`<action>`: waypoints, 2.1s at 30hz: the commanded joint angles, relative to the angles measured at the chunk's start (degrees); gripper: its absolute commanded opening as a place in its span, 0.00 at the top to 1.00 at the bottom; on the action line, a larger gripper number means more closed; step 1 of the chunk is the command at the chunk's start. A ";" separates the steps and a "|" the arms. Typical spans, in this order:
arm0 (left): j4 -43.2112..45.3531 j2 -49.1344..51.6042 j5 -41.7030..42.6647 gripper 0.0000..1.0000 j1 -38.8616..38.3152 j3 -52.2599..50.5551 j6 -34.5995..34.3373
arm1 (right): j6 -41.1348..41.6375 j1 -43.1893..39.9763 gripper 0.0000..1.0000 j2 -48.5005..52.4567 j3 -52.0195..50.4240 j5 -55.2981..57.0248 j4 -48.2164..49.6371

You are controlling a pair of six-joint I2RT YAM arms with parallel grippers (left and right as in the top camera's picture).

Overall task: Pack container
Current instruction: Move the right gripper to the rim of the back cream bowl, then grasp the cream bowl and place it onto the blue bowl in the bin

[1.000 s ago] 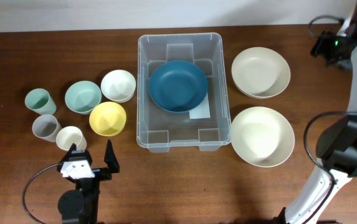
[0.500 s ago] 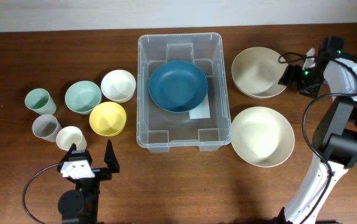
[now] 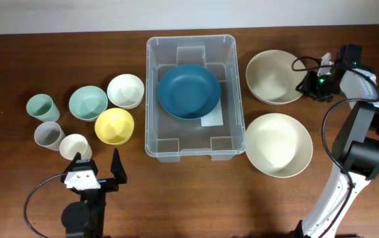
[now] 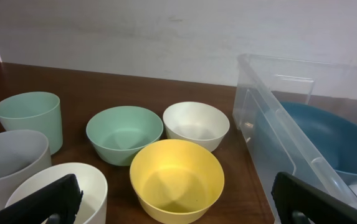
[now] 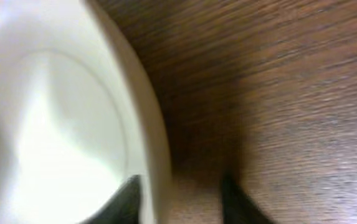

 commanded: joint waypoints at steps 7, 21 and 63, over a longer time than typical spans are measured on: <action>0.02 -0.42 0.42 0.00 -0.24 -0.37 0.92 | 0.55 0.87 0.96 0.85 -0.90 -1.64 0.61; 0.02 -0.42 0.44 0.00 -0.24 -0.37 0.92 | 3.54 -1.68 0.96 -0.81 14.88 -2.05 -3.52; 0.02 -0.42 0.42 0.00 -0.24 -0.37 0.92 | -18.86 35.43 0.96 0.72 32.20 10.71 -20.15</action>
